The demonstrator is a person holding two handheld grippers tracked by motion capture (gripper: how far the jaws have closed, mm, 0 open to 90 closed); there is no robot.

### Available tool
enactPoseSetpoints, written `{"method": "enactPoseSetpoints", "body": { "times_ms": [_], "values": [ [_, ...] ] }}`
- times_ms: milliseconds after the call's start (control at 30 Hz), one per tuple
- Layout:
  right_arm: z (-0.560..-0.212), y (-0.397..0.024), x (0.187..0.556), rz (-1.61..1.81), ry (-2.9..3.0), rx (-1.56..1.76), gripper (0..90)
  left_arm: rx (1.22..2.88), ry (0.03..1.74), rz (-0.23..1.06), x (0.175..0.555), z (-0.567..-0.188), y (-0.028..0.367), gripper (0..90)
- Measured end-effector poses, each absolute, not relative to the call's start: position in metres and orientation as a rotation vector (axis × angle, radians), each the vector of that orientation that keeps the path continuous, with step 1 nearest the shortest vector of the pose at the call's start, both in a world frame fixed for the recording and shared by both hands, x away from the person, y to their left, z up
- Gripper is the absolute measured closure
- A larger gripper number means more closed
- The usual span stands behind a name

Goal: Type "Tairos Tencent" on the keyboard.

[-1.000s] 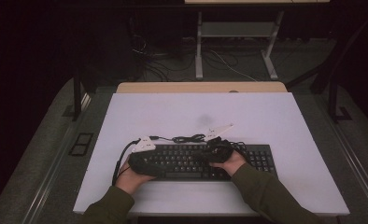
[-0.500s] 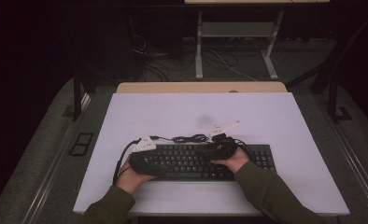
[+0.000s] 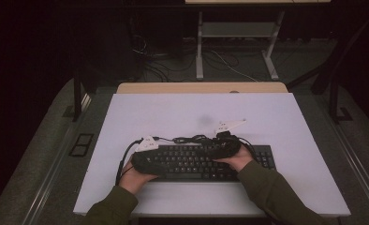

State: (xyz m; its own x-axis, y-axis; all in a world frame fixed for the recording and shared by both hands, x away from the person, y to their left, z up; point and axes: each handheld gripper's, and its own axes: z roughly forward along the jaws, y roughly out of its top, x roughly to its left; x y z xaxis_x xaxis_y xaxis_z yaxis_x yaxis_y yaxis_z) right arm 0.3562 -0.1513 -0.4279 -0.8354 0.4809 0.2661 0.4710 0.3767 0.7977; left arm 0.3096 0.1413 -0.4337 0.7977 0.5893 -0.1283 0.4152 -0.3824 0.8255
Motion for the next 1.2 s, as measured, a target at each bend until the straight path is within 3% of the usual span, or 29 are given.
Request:
{"method": "enactPoseSetpoints", "body": {
  "times_ms": [500,1067,1200],
  "values": [
    [-0.429,-0.153,0.358,1.506,2.568,0.929,39.5,2.012,0.764,0.235,0.317,-0.434,0.138,43.5],
    [-0.429,-0.154,0.358,1.505,2.557,0.932,39.4,2.058,0.783,0.196,0.322,-0.435,0.133,82.9],
    [-0.429,-0.154,0.358,1.503,2.555,0.93,39.4,2.069,0.789,0.179,0.322,-0.434,0.131,88.7]
  ]
}}
